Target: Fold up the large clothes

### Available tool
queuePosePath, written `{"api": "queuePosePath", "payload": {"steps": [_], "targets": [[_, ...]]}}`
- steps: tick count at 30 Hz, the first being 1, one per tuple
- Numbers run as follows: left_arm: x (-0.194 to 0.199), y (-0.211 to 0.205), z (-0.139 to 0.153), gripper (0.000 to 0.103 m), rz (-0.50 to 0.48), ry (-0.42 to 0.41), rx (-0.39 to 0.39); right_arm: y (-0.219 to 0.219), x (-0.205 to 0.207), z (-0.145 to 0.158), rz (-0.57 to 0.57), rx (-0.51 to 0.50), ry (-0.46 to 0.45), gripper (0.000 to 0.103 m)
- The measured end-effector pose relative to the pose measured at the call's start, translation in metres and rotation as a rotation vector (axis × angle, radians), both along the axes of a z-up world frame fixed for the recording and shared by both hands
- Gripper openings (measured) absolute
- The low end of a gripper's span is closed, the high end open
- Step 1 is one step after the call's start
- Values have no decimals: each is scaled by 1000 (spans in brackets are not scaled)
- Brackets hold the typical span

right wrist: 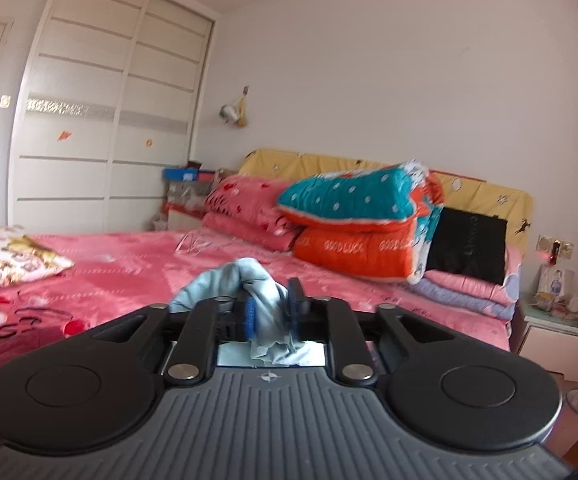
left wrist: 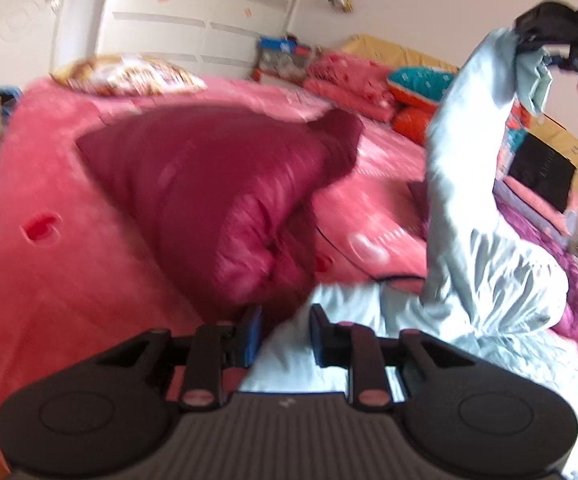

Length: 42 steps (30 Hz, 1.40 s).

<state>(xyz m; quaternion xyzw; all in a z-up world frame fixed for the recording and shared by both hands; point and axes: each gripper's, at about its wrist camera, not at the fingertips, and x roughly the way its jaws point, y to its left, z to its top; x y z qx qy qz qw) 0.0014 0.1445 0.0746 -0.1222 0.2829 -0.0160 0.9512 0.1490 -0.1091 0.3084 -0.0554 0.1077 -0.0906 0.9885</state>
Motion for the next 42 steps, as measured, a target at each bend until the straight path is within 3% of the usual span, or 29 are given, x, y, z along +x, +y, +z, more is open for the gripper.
{"api": "queuePosePath", "payload": {"steps": [1,2,3,7,11,18,21,25,29,31,35,40,42], "targets": [[-2,1,3,23,14,-25,22,3,2,-6,6,1,9,45],[-5,2,5,25,28,-50,43,3,3,-9,9,3,16,67],[-7,3,8,27,41,-75,56,-1,0,-10,9,5,20,81],[-13,6,16,30,40,-145,54,-7,-9,-18,4,26,42,85],[-17,-2,19,32,-44,-184,34,-21,-27,-22,-14,68,33,98],[-22,-23,17,35,-225,-201,-22,-74,-107,-43,-129,160,68,103],[-21,-31,17,37,-312,-188,-45,-106,-153,-70,-219,212,116,103],[-20,-47,12,38,-381,-153,-59,-160,-210,-130,-328,421,210,103],[-17,-54,9,38,-362,-122,-55,-192,-255,-189,-422,616,264,103],[-12,-48,9,38,-317,-126,-60,-196,-264,-204,-435,657,275,103],[6,-29,13,38,-278,-127,-60,-193,-261,-214,-418,637,300,103],[48,2,1,38,-345,-17,-179,-184,-255,-225,-398,621,313,103],[61,12,-10,38,-305,29,-205,-187,-251,-230,-398,626,312,103]]}}
